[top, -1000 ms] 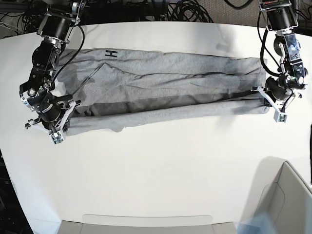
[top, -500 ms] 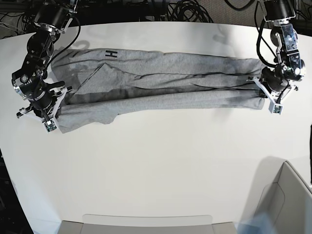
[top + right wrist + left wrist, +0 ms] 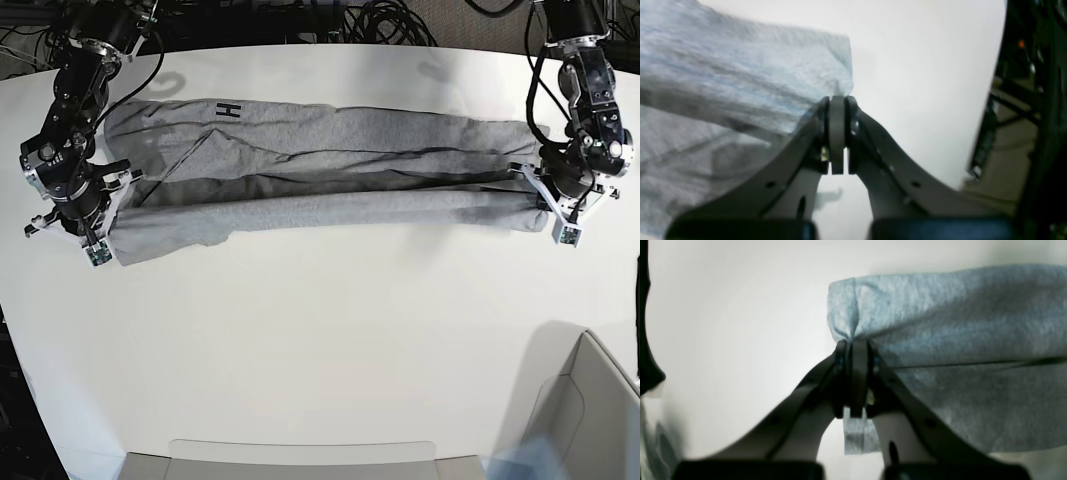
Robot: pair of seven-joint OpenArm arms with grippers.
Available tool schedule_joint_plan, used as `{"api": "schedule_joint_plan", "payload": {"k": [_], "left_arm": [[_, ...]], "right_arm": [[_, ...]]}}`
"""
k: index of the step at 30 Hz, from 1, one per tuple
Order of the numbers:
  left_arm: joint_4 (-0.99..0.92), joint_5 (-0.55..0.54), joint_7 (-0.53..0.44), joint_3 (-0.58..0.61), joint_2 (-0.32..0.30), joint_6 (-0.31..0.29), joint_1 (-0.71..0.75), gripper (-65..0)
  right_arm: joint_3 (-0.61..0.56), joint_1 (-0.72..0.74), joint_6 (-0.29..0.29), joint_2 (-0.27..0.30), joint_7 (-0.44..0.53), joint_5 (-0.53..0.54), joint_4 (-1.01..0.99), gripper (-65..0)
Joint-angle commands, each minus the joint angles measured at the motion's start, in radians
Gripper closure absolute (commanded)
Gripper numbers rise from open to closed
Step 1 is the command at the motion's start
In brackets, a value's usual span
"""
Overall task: Fold the T-shirt properly
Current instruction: 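Lift the hem corners and fold them over toward the collar edge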
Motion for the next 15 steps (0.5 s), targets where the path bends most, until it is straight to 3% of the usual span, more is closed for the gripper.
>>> {"api": "schedule_joint_plan", "payload": {"k": [1,10,15], "left_arm": [[0.013,0.019,0.004,-0.010,-0.022,0.007,-0.005,0.0],[0.010,0.019,-0.003,-0.007,-0.021,0.005,0.058,0.0],[-0.086,0.019,-0.005,0.001,-0.021,0.005,0.062,0.0]], "right_arm": [[0.007,0.017,0.012,0.016,0.002,-0.010,0.026,0.0],[0.010,-0.088,0.012,0.013,0.007,-0.020,0.030,0.0],[0.010,-0.139,0.012,0.011,0.009,-0.015,0.027,0.0]]}}
